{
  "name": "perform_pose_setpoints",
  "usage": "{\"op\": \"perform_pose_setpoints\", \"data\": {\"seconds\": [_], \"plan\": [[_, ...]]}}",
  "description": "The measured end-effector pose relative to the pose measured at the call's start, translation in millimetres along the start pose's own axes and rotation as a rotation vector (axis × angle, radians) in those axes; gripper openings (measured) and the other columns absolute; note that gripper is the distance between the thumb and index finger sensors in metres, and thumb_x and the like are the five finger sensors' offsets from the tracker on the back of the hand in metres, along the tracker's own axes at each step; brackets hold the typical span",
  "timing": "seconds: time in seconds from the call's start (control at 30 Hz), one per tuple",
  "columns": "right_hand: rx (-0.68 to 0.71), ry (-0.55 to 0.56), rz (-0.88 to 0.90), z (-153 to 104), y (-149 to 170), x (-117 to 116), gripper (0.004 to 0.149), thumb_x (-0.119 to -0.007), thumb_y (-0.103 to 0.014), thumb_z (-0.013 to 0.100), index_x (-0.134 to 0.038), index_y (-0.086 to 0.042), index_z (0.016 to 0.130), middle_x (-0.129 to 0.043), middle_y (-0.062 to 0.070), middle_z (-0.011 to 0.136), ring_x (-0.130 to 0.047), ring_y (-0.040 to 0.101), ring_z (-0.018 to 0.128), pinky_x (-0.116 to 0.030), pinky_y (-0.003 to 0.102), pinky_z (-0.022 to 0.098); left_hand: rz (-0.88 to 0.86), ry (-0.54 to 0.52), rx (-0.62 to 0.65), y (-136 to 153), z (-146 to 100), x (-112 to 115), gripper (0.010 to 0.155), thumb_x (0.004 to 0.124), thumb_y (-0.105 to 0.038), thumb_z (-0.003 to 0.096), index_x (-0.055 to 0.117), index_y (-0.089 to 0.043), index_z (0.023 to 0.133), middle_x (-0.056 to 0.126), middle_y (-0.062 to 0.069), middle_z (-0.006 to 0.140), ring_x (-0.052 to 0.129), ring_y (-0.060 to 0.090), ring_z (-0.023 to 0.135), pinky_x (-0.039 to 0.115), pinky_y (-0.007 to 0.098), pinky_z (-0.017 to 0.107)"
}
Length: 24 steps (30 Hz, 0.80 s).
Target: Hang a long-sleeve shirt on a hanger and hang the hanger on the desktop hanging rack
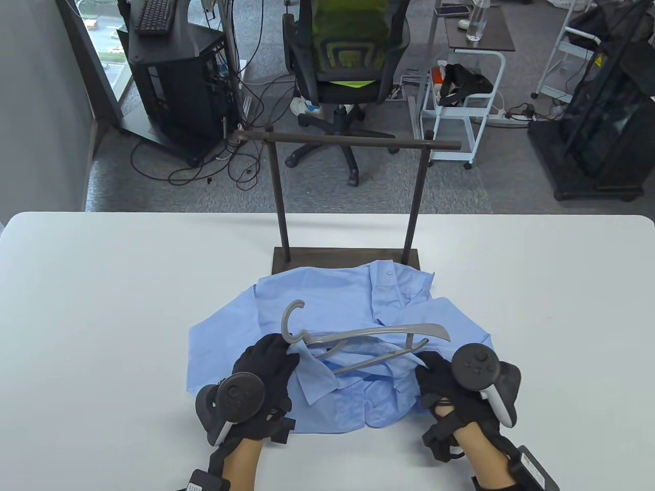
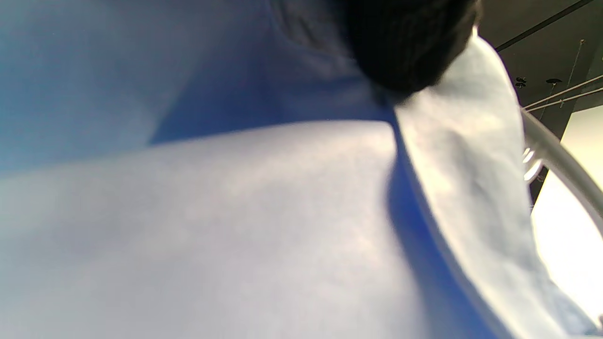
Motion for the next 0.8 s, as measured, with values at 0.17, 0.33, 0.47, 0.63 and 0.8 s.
{"op": "perform_pose_setpoints", "data": {"seconds": [0.17, 0.33, 0.47, 0.63, 0.8], "plan": [[0.039, -0.064, 0.191, 8.9, 12.9, 11.8, 0.052, -0.085, -0.023, 0.041, -0.078, -0.014, 0.091, -0.092, 0.014, 0.069, -0.098, 0.040, 0.059, -0.082, 0.057, 0.046, 0.019, 0.032, 0.013, 1.5, 1.4, 3.5, 0.054, 0.074, -0.044, 0.0440, 0.081, -0.026, 0.094, 0.082, 0.005, 0.098, 0.098, 0.033, 0.078, 0.074, 0.067, 0.059], [0.121, -0.098, 0.343, 14.9, 22.0, 21.4, 0.056, -0.086, -0.019, 0.039, -0.075, -0.012, 0.094, -0.089, 0.016, 0.073, -0.096, 0.041, 0.062, -0.081, 0.057, 0.048, 0.021, 0.068, 0.026, 7.3, 3.1, 2.1, 0.053, 0.073, -0.043, 0.0442, 0.080, -0.026, 0.094, 0.078, 0.004, 0.101, 0.094, 0.034, 0.082, 0.069, 0.068, 0.063], [0.167, -0.075, 0.324, 14.8, 25.9, 30.5, 0.048, -0.087, -0.025, 0.041, -0.084, -0.014, 0.088, -0.093, 0.016, 0.069, -0.100, 0.040, 0.055, -0.084, 0.056, 0.043, 0.016, 0.095, 0.035, 12.6, 4.6, -0.6, 0.053, 0.073, -0.043, 0.0439, 0.081, -0.026, 0.094, 0.080, 0.004, 0.099, 0.095, 0.033, 0.082, 0.069, 0.069, 0.063], [0.179, 0.043, 0.231, 10.8, 26.2, 40.7, 0.046, -0.093, -0.035, 0.039, -0.090, -0.016, 0.080, -0.100, 0.010, 0.057, -0.104, 0.034, 0.043, -0.088, 0.051, 0.034, 0.036, 0.094, 0.033, 15.8, 5.0, -1.9, 0.053, 0.073, -0.043, 0.0437, 0.081, -0.026, 0.093, 0.081, 0.003, 0.099, 0.096, 0.032, 0.081, 0.070, 0.069, 0.062], [0.242, 0.145, 0.181, 0.6, 12.4, 48.8, 0.046, -0.090, -0.032, 0.040, -0.089, -0.014, 0.082, -0.099, 0.011, 0.057, -0.104, 0.034, 0.043, -0.087, 0.051, 0.034, 0.129, 0.061, 0.073, 8.5, 5.5, -7.4, 0.053, 0.075, -0.043, 0.0427, 0.084, -0.024, 0.092, 0.086, 0.005, 0.088, 0.101, 0.027, 0.067, 0.075, 0.066, 0.060]]}}
Point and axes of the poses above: the tracker on the back of each hand, its own y axis roughly to the little-finger side, its own z axis roughly from the wrist to the fingertips, x = y × z, the point moved 1 cm from there along z, roughly from the wrist to the fingertips
